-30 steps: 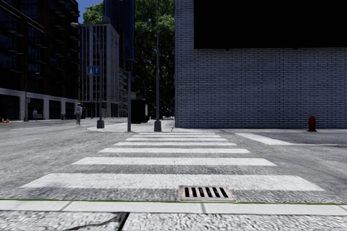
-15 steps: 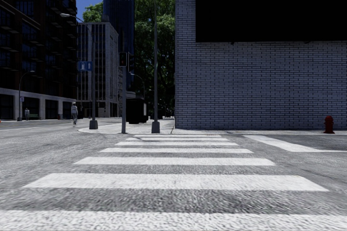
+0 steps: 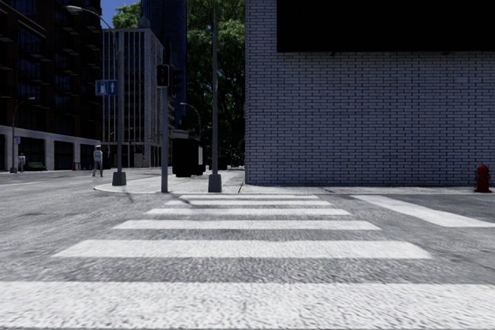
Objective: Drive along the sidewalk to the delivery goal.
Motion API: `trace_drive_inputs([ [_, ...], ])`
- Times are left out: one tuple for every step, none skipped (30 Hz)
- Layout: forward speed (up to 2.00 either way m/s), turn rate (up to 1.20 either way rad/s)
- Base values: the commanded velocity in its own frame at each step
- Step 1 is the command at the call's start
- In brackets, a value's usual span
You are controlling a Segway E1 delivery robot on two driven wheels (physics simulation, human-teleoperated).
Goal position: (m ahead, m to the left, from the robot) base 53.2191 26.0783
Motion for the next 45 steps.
trace_drive_inputs([
  [1.15,0.0],
  [1.15,0.0],
  [1.15,0.0],
  [1.15,0.0],
  [1.15,0.0],
  [1.15,0.0],
  [1.15,0.0],
  [1.15,0.0],
  [1.15,0.0],
  [1.15,0.0],
  [1.15,0.0],
  [1.15,0.0],
  [1.14,0.0],
  [1.14,0.0],
  [1.14,0.0],
  [1.14,0.0],
  [1.14,0.0],
  [1.14,0.0],
  [1.14,0.0],
  [1.14,0.0],
  [1.14,0.0],
  [1.14,0.0],
  [1.14,0.0],
  [1.14,0.0],
  [1.14,0.0],
  [1.14,0.0],
  [1.14,0.0],
  [1.15,0.0],
  [1.21,0.0],
  [1.21,0.0],
  [2.0,0.0],
  [2.0,0.0],
  [2.0,0.0],
  [2.0,0.0],
  [2.0,0.0],
  [2.0,0.0],
  [2.0,0.0],
  [2.0,0.0],
  [2.0,0.0],
  [2.0,0.0],
  [2.0,0.0],
  [2.0,0.0],
  [2.0,0.0],
  [2.0,0.0],
  [2.0,0.0],
])
